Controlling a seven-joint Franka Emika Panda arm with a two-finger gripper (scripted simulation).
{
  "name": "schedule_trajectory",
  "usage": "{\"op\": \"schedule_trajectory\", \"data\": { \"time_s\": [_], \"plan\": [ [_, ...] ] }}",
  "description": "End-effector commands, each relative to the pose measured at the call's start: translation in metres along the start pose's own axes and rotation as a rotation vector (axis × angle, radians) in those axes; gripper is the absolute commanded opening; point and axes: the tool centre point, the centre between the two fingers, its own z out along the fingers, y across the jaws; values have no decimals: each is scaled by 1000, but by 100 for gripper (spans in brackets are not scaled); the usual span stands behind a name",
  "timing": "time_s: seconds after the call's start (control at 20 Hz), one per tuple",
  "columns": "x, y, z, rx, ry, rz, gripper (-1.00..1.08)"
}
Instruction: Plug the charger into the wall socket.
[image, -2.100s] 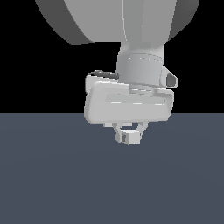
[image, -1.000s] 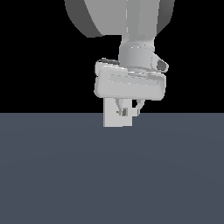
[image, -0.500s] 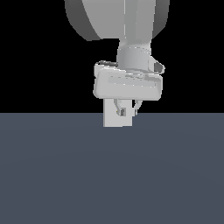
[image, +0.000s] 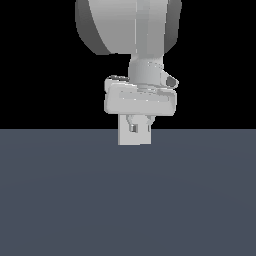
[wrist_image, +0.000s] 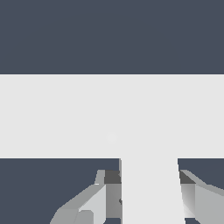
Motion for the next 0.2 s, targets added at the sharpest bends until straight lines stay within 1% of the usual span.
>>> {"op": "schedule_trajectory", "data": {
  "time_s": [0.0, 0.15],
  "plan": [
    [5, 0, 1, 0, 1, 0, -100],
    [6, 0, 1, 1, 1, 0, -100]
  ]
}}
